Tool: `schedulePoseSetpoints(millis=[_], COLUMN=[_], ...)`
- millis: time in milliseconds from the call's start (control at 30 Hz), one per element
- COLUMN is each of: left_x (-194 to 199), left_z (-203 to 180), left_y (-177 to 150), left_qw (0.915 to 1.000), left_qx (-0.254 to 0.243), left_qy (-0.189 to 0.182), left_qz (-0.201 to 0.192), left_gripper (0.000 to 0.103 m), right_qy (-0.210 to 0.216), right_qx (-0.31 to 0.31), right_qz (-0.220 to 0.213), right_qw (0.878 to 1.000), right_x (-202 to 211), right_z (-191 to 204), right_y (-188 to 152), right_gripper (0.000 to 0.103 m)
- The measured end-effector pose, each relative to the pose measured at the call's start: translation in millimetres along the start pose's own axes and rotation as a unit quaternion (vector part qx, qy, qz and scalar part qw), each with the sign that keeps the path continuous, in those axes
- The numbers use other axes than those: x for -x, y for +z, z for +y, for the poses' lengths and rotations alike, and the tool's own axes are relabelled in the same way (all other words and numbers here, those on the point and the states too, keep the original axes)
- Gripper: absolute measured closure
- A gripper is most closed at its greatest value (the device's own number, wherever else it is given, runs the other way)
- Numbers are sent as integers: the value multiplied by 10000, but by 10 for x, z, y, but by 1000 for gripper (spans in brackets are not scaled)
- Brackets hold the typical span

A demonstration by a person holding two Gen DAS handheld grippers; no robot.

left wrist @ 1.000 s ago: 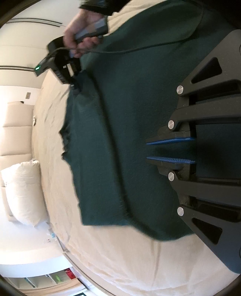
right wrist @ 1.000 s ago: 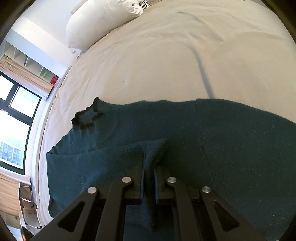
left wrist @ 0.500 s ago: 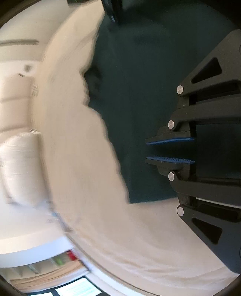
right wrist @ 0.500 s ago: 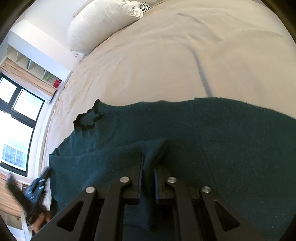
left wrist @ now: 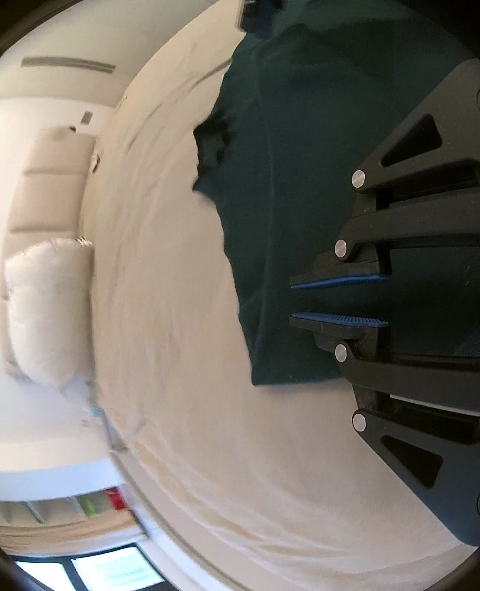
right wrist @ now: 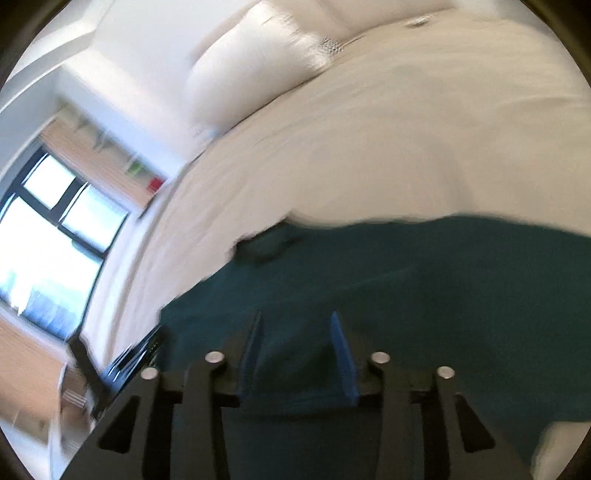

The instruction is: Fold small clothes

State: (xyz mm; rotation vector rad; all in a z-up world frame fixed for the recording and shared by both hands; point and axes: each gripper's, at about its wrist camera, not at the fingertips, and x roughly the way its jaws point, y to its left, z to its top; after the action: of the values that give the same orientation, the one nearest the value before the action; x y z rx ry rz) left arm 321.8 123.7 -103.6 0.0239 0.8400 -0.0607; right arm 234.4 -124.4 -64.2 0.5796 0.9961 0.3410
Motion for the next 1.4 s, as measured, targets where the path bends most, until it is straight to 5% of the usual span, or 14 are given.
schedulePoseSetpoints(millis=[67, 100, 167, 300, 400, 467, 633, 700, 800, 967, 1200, 1333, 1400], left_x=[-222, -217, -211, -231, -195, -31, 498, 701, 939, 1028, 986, 951, 962], left_z=[149, 238, 407, 655, 777, 783, 398, 237, -28, -505, -771, -743, -665], left_y=[-40, -63, -91, -119, -128, -110, -130, -193, -327, -543, -632, -617, -607], left_qw=[9986, 9976, 9923, 9781, 9677, 9746, 9853, 9852, 9830, 9791, 9748, 9727, 9722], left_qx=[249, 443, 822, 1372, 1668, 1594, 1092, 1015, 961, 881, 942, 1025, 1044], left_qy=[-250, -483, -906, -1556, -1879, -1562, -1309, -1377, -1544, -1834, -1997, -2051, -2064], left_qz=[382, 242, 178, 156, 222, 203, -71, -142, -253, 44, 328, 355, 354], left_gripper=[90, 90, 90, 90, 90, 90, 87, 78, 23, 20, 20, 21, 21], right_qy=[-59, -34, 298, 319, -196, -582, -1037, -932, -605, -620, -726, -956, -1188], right_qx=[-201, -361, -727, -1541, -2065, -2259, -3313, -3840, -4221, -4558, -4731, -4796, -4657], right_qz=[260, 224, -26, -703, -1315, -1805, -2871, -3128, -3408, -3694, -3815, -3689, -3588], right_qw=[9994, 9991, 9969, 9850, 9694, 9555, 8928, 8637, 8378, 8075, 7908, 7904, 8002], right_x=[-243, -281, -177, 347, 982, 1506, 2579, 2832, 3033, 3149, 3096, 3071, 3080], right_z=[-134, -247, -496, -1024, -1380, -1540, -2138, -2432, -2686, -2917, -3169, -3281, -3219], right_y=[-64, -97, -135, -278, -487, -734, -1482, -1738, -1879, -1816, -1584, -1461, -1363], right_gripper=[59, 64, 87, 89, 78, 51, 36, 37, 43, 43, 51, 85, 89])
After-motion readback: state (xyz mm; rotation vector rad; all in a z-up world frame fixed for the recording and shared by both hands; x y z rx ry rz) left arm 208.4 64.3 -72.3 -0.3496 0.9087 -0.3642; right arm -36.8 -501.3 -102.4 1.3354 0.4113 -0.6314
